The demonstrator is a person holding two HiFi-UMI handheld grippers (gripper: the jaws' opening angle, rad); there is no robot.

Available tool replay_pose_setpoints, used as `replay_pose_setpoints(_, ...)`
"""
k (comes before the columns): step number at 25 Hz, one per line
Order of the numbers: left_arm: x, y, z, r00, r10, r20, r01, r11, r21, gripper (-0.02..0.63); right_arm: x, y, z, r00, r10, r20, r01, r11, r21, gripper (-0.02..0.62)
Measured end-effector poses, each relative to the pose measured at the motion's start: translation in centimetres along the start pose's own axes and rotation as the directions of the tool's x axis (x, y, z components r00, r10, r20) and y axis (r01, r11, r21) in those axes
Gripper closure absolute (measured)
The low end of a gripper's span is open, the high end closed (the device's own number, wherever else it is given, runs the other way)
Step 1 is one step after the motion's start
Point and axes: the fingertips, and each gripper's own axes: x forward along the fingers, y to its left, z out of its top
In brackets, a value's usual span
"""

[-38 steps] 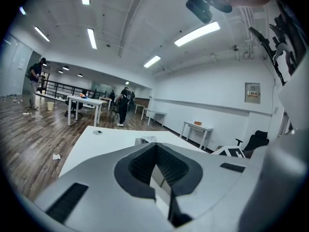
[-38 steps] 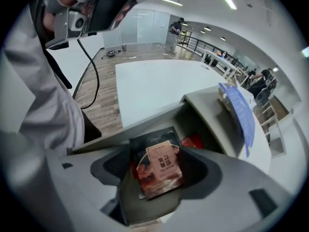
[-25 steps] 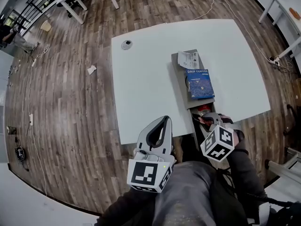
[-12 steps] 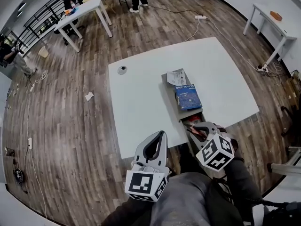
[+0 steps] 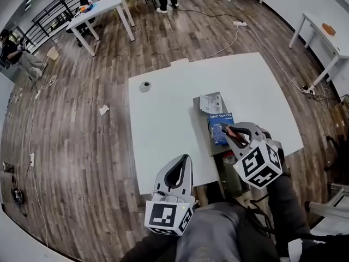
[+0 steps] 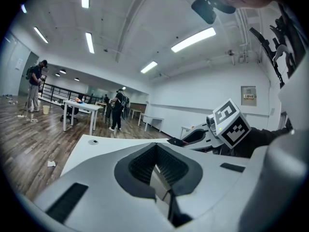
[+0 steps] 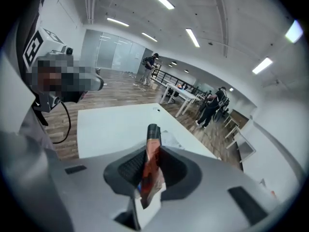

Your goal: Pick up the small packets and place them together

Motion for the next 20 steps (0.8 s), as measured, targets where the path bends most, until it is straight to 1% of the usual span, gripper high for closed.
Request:
replay_pose_setpoints(4, 1.8, 1.9, -0.2, 0.998, 0.056, -0.028, -0.057, 0.998, -0.032, 0.612, 3.0, -2.4, 0.3, 0.999, 0.039, -0.011, -0.039, 0.999, -0.035, 0.523)
replay_pose_setpoints(10, 3.4, 4.3, -1.9, 0.990, 0.114, -0.086, -0.120, 0.990, -0.068, 0.611, 6.8, -2.6, -0.7, 0.989, 0.134, -0.067, -0.139, 0.987, -0.079, 0.512)
replay_pose_setpoints(16, 4.1, 4.8, -2.8, 0.986, 0.128, -0.110, -0.137, 0.987, -0.079, 0.612, 7.7, -0.8, -1.8, 0.962, 0.249, -0.108, -0.259, 0.961, -0.094, 0.457)
replay_pose_setpoints(18, 4.2, 4.9, -2.9, 0.986, 0.127, -0.110, -0.136, 0.987, -0.081, 0.611, 7.8, -0.2, -1.9, 0.954, 0.277, -0.115, -0.289, 0.952, -0.098, 0.419)
replay_pose_setpoints(20, 4.2, 4.9, -2.9, 0.986, 0.125, -0.108, -0.134, 0.988, -0.081, 0.612, 7.8, 0.2, -1.9, 0.949, 0.293, -0.116, -0.304, 0.948, -0.098, 0.408)
